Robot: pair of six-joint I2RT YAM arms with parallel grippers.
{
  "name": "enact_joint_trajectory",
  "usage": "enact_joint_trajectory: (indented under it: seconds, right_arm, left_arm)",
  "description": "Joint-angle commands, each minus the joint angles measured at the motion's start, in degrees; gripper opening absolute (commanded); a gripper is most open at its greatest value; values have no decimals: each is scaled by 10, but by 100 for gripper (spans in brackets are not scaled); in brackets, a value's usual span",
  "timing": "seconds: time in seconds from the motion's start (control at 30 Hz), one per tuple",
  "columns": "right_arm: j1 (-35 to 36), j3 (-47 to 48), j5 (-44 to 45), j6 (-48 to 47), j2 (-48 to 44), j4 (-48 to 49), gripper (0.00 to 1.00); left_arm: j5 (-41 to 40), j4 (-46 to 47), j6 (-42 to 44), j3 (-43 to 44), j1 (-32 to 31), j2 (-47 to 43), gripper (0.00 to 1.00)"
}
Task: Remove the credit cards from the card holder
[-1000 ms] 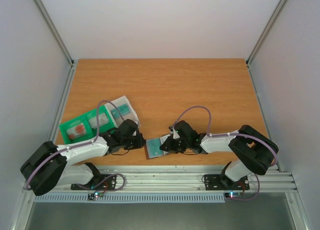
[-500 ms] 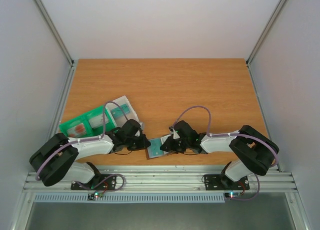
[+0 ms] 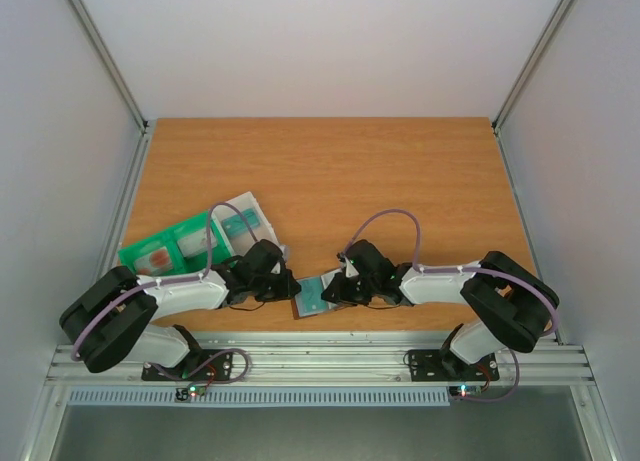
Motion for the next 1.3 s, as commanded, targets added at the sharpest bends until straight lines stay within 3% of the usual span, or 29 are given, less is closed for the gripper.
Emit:
enact_joint_trajectory:
  seconds: [0.0,0.2,0.43,0.9,1.27]
  right_arm:
    - [-2,0,5,-5,5,3,14]
    - [-2,-4,38,-7,-17,-28,7]
    - [-2,0,23,-4,-39,-34,8]
    - [-2,50,-13,-22,25,-25,19]
    - [-7,33,17,-32,47,-34,13]
  left_arm:
    - [-49,-37,16,-16,0,10,12]
    - [-46,-56,9,-11,0,3,18]
    - [-31,-70,2,-3,0,-37,25]
    - [-20,-39,9,-6,0,7,15]
    - [-38,-63,23,3,0,11,17]
